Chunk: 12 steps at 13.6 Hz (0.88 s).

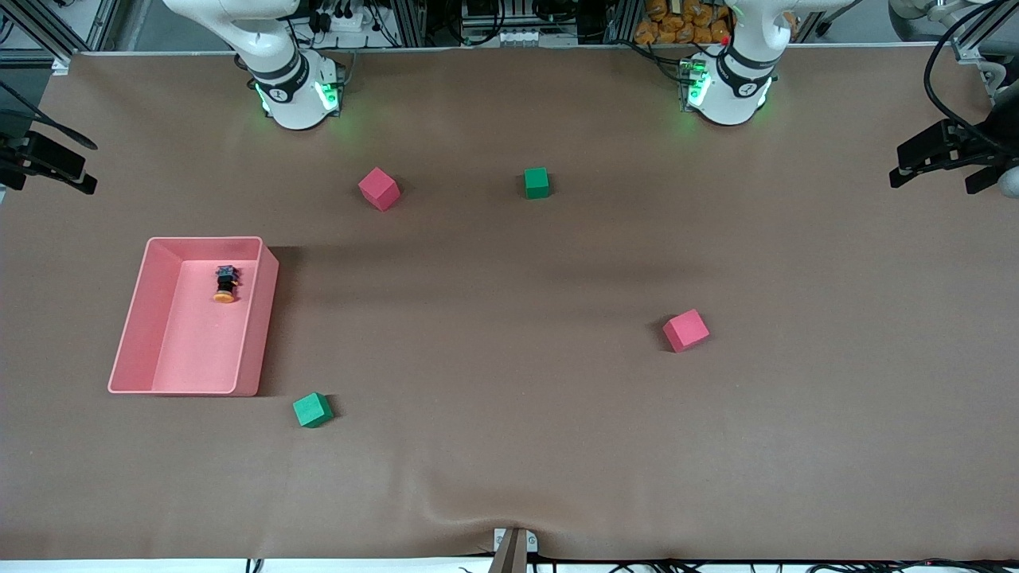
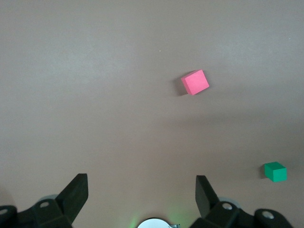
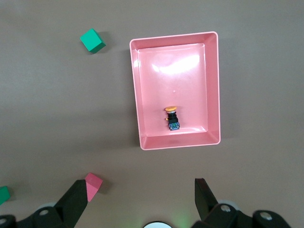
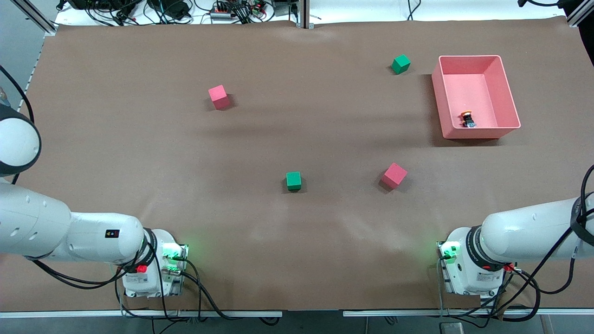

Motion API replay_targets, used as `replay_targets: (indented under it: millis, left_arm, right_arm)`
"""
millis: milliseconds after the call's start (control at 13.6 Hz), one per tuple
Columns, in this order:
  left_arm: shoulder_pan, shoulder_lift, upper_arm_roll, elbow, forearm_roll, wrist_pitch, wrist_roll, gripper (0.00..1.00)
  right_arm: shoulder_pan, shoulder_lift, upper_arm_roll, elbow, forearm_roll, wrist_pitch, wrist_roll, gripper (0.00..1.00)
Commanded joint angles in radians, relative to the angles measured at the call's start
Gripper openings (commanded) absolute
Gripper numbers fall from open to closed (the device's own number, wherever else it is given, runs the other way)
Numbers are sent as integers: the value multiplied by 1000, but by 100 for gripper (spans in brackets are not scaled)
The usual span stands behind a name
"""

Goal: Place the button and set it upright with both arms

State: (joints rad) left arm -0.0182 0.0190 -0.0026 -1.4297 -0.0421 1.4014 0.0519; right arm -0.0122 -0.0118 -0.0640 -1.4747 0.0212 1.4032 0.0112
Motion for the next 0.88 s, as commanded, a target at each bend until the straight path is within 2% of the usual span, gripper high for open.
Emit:
replay_targets:
  millis: [0, 368, 516, 810]
  left_arm:
    - [12, -13, -14, -6, 16, -10, 14, 100]
    - [46, -8, -31, -6, 8, -13, 16, 100]
    - [84, -7, -74, 1, 16, -33, 14, 100]
    - [81, -5, -80, 3, 18, -33, 3, 100]
  right_arm:
    - [2, -2, -7, -2, 2, 0, -11, 100]
    - [3, -4, -5, -12, 2, -6, -13, 100]
    - [3, -7, -5, -68, 2, 2, -13, 100]
    - [-21, -10, -7, -202, -19, 42, -13, 100]
